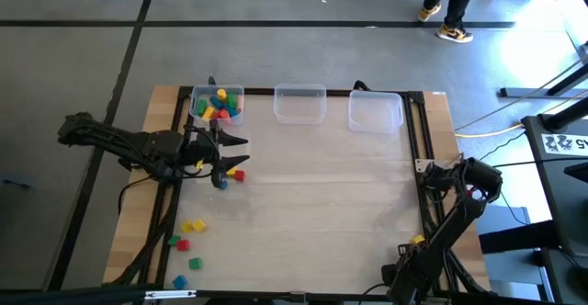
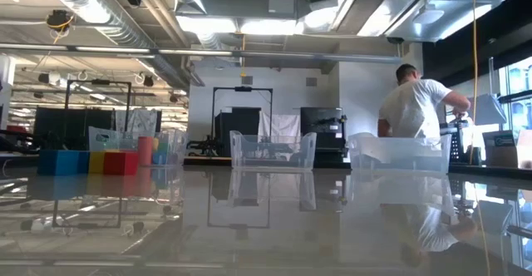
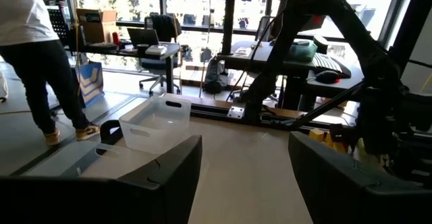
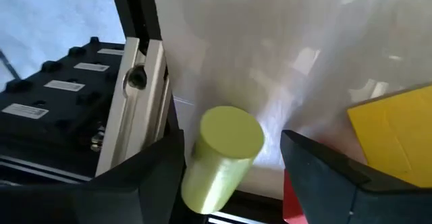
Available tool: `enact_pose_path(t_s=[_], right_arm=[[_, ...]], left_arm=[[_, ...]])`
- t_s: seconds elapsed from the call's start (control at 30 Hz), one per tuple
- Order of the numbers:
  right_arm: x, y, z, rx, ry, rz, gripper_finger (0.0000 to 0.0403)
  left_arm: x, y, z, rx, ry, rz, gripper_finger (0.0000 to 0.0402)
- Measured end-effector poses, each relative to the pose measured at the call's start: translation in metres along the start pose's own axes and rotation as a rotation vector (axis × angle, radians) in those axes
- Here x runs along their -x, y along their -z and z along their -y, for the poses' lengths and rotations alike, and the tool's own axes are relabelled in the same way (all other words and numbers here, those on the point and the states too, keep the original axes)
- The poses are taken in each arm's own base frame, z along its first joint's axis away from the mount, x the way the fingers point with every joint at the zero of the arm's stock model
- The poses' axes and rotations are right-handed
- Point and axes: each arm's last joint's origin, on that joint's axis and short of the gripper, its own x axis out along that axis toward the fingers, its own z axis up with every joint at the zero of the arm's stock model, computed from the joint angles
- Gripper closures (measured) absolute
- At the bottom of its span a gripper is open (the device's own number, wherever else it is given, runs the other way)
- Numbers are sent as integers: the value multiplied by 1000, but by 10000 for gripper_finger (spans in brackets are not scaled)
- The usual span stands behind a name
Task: Sort blocks by size
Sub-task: Put the cylindrical light green block into the left transparent bin
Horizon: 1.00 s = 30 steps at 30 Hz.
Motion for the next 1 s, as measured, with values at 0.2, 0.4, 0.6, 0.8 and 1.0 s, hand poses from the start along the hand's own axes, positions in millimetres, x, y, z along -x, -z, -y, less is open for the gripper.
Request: enact_pose_path(t_s=[0.2, 0.4, 0.6, 0.8, 1.0], right_arm=[[-1, 0, 2, -25, 3, 0, 163], [-1, 0, 4, -51, 23, 6, 235], [-1, 1, 4, -51, 40, 12, 278], [0, 0, 4, -51, 47, 25, 260], [14, -6, -1, -51, 16, 75, 267]], left_arm=[[0, 0, 0, 4, 0, 3, 183], [0, 0, 0, 5, 0, 4, 183], [0, -1, 0, 5, 0, 4, 183], [0, -1, 0, 5, 0, 4, 183], [0, -1, 0, 24, 1, 7, 183]])
